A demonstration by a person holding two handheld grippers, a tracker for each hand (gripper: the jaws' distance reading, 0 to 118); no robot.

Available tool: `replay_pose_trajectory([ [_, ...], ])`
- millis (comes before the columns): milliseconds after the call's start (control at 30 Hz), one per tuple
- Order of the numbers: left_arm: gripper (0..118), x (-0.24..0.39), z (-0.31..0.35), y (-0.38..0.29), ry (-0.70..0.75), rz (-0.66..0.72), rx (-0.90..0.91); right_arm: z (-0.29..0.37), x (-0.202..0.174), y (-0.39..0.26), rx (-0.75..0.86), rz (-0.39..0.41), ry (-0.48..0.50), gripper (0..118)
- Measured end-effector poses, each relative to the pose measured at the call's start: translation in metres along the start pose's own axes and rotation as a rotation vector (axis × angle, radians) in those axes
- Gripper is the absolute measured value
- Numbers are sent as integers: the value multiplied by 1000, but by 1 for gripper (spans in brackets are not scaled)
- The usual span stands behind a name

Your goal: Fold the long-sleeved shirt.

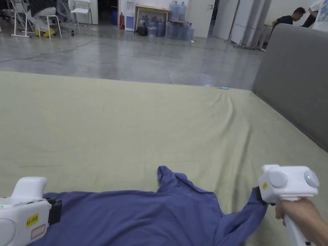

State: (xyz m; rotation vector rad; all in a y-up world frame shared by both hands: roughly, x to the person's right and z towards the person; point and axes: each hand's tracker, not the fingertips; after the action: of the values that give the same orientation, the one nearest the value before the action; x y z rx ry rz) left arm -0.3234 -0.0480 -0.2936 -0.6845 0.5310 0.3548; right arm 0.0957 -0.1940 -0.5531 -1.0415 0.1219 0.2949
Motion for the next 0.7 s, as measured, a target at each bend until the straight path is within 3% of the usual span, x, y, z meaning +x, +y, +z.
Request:
replay_pose_trajectory([
  [33, 0, 0, -1, 0, 0, 2, -2, -4, 5, -6, -10, -33, 39, 12],
  [67, 0, 0, -2, 0, 1, 3, -6, -3, 6, -12, -11, -66, 63, 34],
  [133, 0, 0, -6, 1, 3, 7, -31, 5, 7, -18, 23, -113, 45, 93],
  [200, 0, -2, -5, 2, 2, 14, -27, 37, -5, -26, 144, -98, 42, 96],
  [300, 0, -1, -3, 4, -4, 19, -16, 72, -33, -35, 195, -57, 155, 88],
  [333, 0, 0, -2, 4, -6, 21, -15, 69, -37, -30, 187, -28, 210, 59],
  [367, 0, 0, -4, 5, -6, 25, -13, 71, -49, -30, 185, 18, 272, 7],
  [400, 0, 1, -6, 6, -7, 28, -14, 70, -62, -28, 177, 32, 290, 0],
  [433, 0, 1, -6, 7, -6, 31, -15, 62, -72, -27, 178, 8, 273, 0],
  [533, 0, 1, -1, 6, -16, 38, -13, 44, -105, -14, 127, 60, 291, 0],
  [567, 0, 1, 0, 5, -16, 34, -12, 35, -112, -11, 126, 89, 263, 17],
  [633, 0, 2, -1, 4, -14, 25, -12, 19, -117, -2, 142, 83, 254, 78],
  [700, 0, 3, -5, 6, -11, 20, -11, 2, -122, 6, 112, 72, 242, 83],
])
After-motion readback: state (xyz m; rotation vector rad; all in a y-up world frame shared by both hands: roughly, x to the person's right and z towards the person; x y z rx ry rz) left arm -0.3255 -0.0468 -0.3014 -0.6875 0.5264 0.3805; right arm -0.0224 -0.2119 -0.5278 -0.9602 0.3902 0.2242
